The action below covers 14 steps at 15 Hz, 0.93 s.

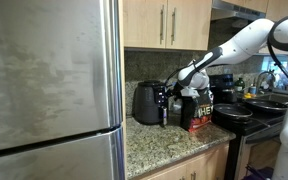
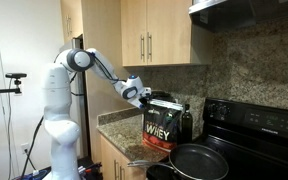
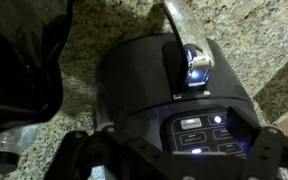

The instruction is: Push a button on the air fryer

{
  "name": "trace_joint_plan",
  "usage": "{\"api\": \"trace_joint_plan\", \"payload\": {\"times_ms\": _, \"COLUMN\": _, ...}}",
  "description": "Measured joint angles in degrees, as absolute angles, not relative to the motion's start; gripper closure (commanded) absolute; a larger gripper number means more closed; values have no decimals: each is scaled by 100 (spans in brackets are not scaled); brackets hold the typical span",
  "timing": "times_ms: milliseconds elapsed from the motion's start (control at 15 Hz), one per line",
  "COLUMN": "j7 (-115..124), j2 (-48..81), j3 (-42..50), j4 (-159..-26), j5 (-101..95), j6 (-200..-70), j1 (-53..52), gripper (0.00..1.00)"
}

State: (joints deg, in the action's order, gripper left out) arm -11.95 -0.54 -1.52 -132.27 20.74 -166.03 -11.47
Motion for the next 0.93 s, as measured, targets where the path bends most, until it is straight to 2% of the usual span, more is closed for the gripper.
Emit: {"api": "trace_joint_plan", "payload": {"times_ms": 933, "j7": -741, "j2": 81, "j3": -65, "j4": -13213, "j5": 1818, "j6": -16642, "j1": -1150, "gripper": 0}}
